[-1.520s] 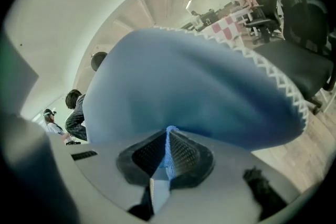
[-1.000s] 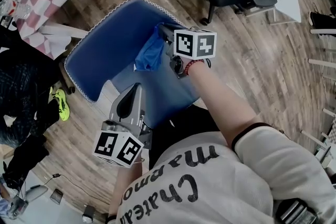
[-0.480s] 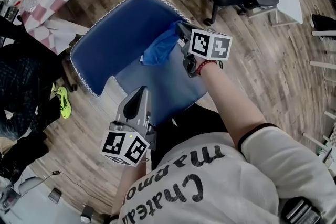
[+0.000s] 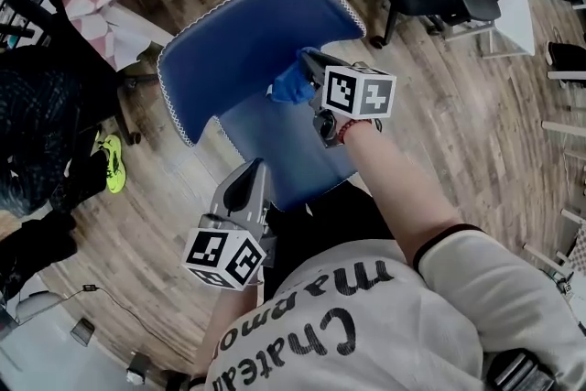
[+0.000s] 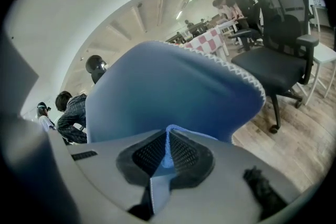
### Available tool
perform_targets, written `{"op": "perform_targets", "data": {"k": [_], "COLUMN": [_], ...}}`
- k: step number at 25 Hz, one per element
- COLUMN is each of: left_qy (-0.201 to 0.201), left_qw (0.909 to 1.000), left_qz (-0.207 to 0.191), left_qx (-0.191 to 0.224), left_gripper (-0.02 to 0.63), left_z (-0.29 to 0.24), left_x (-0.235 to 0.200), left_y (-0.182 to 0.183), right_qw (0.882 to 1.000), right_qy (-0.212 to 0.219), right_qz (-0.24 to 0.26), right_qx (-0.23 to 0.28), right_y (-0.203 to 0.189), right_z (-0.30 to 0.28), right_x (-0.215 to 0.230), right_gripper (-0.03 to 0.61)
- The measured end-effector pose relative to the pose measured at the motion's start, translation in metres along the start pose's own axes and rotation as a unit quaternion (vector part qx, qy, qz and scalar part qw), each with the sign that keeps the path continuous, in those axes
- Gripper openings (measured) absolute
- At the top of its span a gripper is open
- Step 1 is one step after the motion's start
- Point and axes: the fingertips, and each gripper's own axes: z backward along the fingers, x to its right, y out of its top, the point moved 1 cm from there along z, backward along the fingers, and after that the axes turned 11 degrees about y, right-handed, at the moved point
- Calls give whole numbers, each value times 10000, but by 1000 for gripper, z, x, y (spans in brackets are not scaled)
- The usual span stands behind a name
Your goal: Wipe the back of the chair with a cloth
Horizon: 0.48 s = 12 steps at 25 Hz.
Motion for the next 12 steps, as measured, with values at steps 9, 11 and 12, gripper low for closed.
{"op": "perform_targets", "data": {"k": [9, 11, 12], "left_qy": [47, 40, 39], "left_qw": [10000, 10000, 10000], "left_qz": [2, -11, -11], "left_qx": [32, 47, 57], "left_gripper": [5, 5, 5], "left_z": [48, 58, 63], "left_x": [-48, -59, -65], "left_y": [-1, 0, 1], "right_qw": [9983, 9977, 9974], "right_qy": [489, 585, 622], "right_qz": [164, 166, 171], "right_qx": [-263, -305, -327], "right_y": [-46, -57, -62], "right_z": [-49, -59, -64], "right_x": [-89, -106, -113], "right_gripper": [26, 26, 26]}}
